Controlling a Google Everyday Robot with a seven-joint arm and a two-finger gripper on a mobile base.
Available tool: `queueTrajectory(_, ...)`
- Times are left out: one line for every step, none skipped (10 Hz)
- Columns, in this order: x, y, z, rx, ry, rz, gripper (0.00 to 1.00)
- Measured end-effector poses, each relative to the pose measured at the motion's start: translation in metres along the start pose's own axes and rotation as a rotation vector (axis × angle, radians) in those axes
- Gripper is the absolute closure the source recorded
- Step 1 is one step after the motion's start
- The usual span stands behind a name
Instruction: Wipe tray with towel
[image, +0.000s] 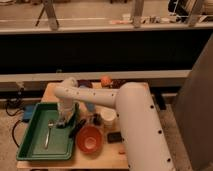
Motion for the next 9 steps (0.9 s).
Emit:
queueTrajectory(-0.005,-0.011,0.002,0.012,-0.004,-0.016,1.00)
queueTrajectory(-0.010,-0.018,0.005,0.018,-0.010,-0.031,1.00)
queueTrajectory(-0.016,-0.024,0.008,0.019,-0.022,-0.048,1.00)
queueTrajectory(-0.020,-0.025,0.012,0.017,-0.032,-0.056,1.00)
queueTrajectory(-0.029,-0.023,0.016,0.016,-0.051,-0.064,1.00)
queueTrajectory(-0.035,-0.020,0.019,0.016,-0.066,-0.068,1.00)
queueTrajectory(-0.043,-0.013,0.021,0.008,-0.085,-0.070,1.00)
queueTrajectory(-0.046,-0.009,0.021,0.003,-0.095,-0.066,1.00)
queueTrajectory(-0.045,-0.009,0.021,0.002,-0.092,-0.065,1.00)
